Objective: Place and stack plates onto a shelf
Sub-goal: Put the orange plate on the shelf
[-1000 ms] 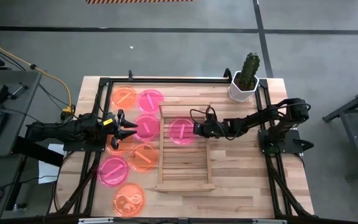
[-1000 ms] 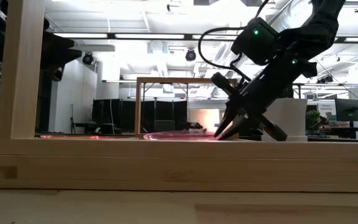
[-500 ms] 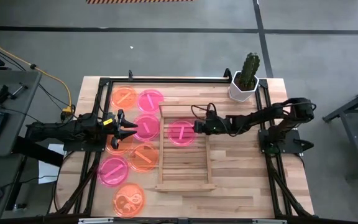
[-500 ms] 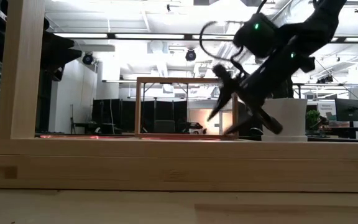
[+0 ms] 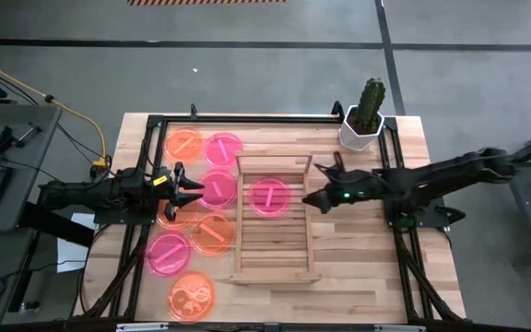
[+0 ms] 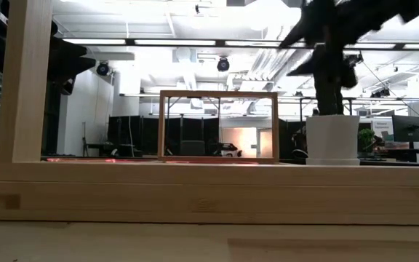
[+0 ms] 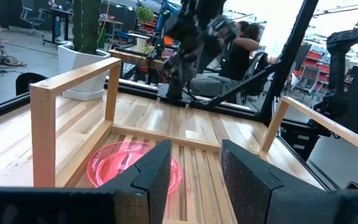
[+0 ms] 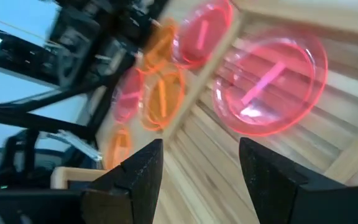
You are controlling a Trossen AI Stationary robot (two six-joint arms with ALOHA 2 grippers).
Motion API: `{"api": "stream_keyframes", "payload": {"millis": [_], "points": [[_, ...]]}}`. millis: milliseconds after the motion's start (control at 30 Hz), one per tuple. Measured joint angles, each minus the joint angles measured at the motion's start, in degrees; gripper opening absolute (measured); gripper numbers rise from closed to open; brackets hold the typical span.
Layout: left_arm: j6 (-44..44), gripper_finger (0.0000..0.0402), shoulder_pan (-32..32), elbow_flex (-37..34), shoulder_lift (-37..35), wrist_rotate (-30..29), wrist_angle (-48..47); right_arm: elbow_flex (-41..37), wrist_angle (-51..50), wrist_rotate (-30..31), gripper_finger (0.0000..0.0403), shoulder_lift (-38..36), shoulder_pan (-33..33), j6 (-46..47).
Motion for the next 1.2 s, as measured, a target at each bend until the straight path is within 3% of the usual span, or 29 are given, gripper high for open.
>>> {"api": "stream_keyframes", "payload": {"millis": [267, 400, 567, 767, 833, 1000, 1067, 1200], "points": [[-0.11, 0.0131, 0.01, -0.02, 0.02, 0.00, 0.39, 0.00, 0.73, 17.66, 0.0195, -12.67, 5.88, -8.98], [-5.81, 0.0131, 0.01, -0.02, 0.02, -0.03, 4.21, 0.00, 5.72, 23.00, 0.0195, -16.64, 6.70, -18.30], [-14.41, 0.0131, 0.01, -0.02, 0.02, -0.10, 13.64, 0.00, 7.10, 22.45, 0.0195, -19.36, 6.62, -31.71], [-25.19, 0.0131, -0.01, -0.02, 0.00, -1.51, 26.69, 0.00, 7.13, 21.99, 0.0195, -20.45, 5.82, -35.48], [-30.60, 0.0131, -0.01, -0.02, 0.00, -6.71, 30.61, 0.00, 7.11, 21.99, 0.0195, -20.44, 5.25, -36.64], [-38.84, 0.0131, 0.06, 0.40, 0.90, -28.57, 32.76, 0.00, 7.22, 21.80, 0.0195, -20.35, 4.07, -35.22], [-40.77, 0.0131, 0.01, 1.87, 2.88, -27.57, 30.96, 0.00, 7.51, 21.78, 0.0195, -20.33, 4.06, -33.82], [-42.63, 0.0131, 0.01, 9.92, 10.29, -18.63, 22.21, 0.00, 7.57, 21.75, 0.0195, -20.26, 4.06, -32.65]]}}
